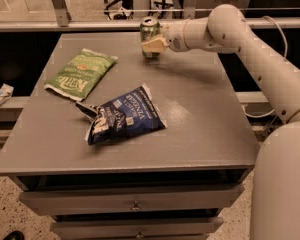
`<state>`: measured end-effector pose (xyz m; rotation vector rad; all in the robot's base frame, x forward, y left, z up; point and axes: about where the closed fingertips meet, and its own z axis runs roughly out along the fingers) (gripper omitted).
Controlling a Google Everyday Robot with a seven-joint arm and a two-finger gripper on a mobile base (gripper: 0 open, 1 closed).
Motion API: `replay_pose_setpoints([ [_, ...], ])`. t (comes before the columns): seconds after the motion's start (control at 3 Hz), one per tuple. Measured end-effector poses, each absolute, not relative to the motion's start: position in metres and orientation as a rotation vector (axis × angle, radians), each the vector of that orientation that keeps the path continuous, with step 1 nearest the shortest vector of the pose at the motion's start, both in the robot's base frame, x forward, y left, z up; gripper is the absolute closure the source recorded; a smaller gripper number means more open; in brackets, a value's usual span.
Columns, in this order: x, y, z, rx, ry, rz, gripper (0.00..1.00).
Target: Pick green can
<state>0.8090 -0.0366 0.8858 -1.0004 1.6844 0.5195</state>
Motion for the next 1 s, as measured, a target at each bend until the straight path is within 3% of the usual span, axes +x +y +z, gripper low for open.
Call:
replay_pose_setpoints([
  [0.33,0.798,-0.053,0.907,-0.991,1.659,0.534,1.0],
  [0.67,0.776,-0.083,0.941,-0.961,1.64,0.569,1.0],
  [1.0,0.776,-0.083,0.941,-0.961,1.64,0.569,1.0],
])
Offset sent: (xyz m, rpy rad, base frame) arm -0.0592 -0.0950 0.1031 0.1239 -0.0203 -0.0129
